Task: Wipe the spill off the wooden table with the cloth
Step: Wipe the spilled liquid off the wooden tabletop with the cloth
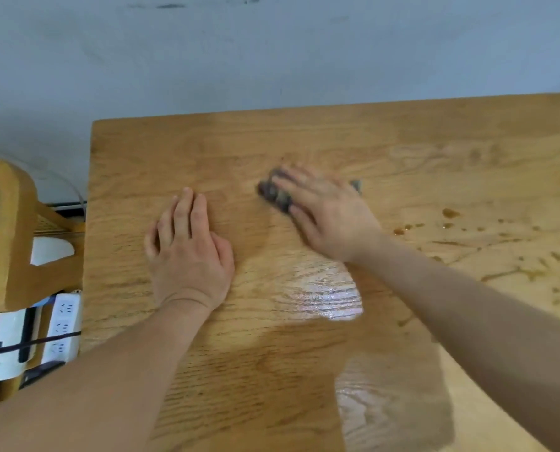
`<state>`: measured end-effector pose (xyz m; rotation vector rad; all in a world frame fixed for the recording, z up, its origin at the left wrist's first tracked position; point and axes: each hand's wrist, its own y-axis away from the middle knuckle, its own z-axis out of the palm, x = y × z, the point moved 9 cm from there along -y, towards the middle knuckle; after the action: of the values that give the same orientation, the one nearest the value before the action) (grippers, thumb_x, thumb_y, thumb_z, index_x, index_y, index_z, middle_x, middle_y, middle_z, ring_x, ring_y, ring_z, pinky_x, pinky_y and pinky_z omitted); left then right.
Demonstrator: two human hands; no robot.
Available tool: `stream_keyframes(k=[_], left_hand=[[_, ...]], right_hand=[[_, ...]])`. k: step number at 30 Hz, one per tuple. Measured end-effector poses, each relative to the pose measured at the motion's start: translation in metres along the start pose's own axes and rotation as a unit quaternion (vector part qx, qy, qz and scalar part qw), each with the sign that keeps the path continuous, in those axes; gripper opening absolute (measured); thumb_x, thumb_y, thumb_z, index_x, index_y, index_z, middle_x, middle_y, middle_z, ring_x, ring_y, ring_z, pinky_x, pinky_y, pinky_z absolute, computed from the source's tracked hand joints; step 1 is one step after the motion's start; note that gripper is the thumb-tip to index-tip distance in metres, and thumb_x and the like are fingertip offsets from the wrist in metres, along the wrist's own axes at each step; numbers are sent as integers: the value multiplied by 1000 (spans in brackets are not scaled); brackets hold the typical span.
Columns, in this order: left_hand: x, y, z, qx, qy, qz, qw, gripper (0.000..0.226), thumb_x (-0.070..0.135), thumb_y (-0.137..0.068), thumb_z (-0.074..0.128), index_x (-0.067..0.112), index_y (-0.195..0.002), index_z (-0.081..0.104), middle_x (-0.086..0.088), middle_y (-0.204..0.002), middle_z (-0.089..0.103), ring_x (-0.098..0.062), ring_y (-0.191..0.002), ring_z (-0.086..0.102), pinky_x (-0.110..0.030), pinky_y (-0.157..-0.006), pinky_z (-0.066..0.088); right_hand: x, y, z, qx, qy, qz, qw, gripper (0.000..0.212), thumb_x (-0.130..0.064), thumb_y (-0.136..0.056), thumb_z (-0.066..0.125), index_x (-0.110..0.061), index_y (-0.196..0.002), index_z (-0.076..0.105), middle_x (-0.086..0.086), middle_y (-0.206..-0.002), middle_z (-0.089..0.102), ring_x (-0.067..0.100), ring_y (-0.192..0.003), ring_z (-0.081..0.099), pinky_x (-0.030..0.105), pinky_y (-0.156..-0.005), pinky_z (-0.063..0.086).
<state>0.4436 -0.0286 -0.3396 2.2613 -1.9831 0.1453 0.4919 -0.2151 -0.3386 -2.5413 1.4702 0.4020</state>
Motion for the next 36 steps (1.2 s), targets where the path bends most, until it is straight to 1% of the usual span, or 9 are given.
stream_keyframes(k=[3,6,11,16,18,21,24,31,36], left_hand=[[-1,1,-1,2,-1,-2,1000,57,31,-88,31,13,-143,35,-5,-153,31,-23,-140,24,-47,-111,20],[-2,3,1,-3,-2,-1,1000,57,31,-88,31,14,-143,34,-4,-153,31,-23,-140,23,-47,-112,19],[-1,3,0,-5,10,0,1000,54,26,-90,39,14,-142,35,-4,-153,31,-23,-140,23,-48,-111,20],[-1,3,-1,1,15,0,1000,53,25,-90,39,14,-141,36,-5,-153,32,-24,-140,23,-49,-111,19],[0,0,-1,-7,13,-2,1000,53,26,-90,38,14,-142,34,-4,-154,30,-24,-140,22,-49,-111,20],[-1,1,0,-12,4,-12,1000,53,27,-91,38,15,-143,33,-2,-155,27,-24,-141,19,-49,-113,19],[-1,4,-2,-8,5,-11,1000,53,27,-92,38,15,-143,34,-2,-155,27,-24,-141,20,-49,-113,19],[2,8,-5,-6,14,-7,1000,51,25,-92,38,14,-142,35,-5,-154,28,-27,-141,22,-52,-112,19],[12,13,-2,-31,27,-25,999,53,22,-94,36,11,-145,30,-10,-157,22,-29,-144,16,-52,-115,16]], right_hand=[[79,-49,-30,67,-17,186,980,50,-31,-97,33,-23,-146,39,-1,-155,36,21,-145,30,44,-114,30],[76,-36,-26,94,4,261,961,51,-29,-100,31,-19,-150,33,2,-157,32,21,-147,23,41,-117,23],[-18,78,0,58,-3,229,972,50,-28,-102,33,-17,-150,35,4,-157,31,21,-148,21,43,-120,20],[-33,113,7,-10,0,74,997,47,-31,-101,36,-20,-147,42,0,-155,37,15,-145,29,39,-116,28],[2,80,-6,3,0,97,995,49,-31,-101,35,-22,-149,38,-2,-156,35,15,-147,26,39,-116,24],[59,22,-24,52,7,223,973,51,-30,-101,32,-22,-151,30,-2,-159,29,18,-148,21,41,-118,20],[56,10,-20,65,-6,280,958,53,-30,-102,29,-21,-153,24,-1,-161,23,17,-149,16,40,-120,17],[-60,172,18,14,-16,199,980,50,-31,-101,35,-20,-150,35,0,-159,29,15,-149,18,40,-118,21],[-54,172,16,13,-24,163,986,50,-31,-99,36,-21,-148,40,-1,-156,34,15,-147,25,39,-116,25]])
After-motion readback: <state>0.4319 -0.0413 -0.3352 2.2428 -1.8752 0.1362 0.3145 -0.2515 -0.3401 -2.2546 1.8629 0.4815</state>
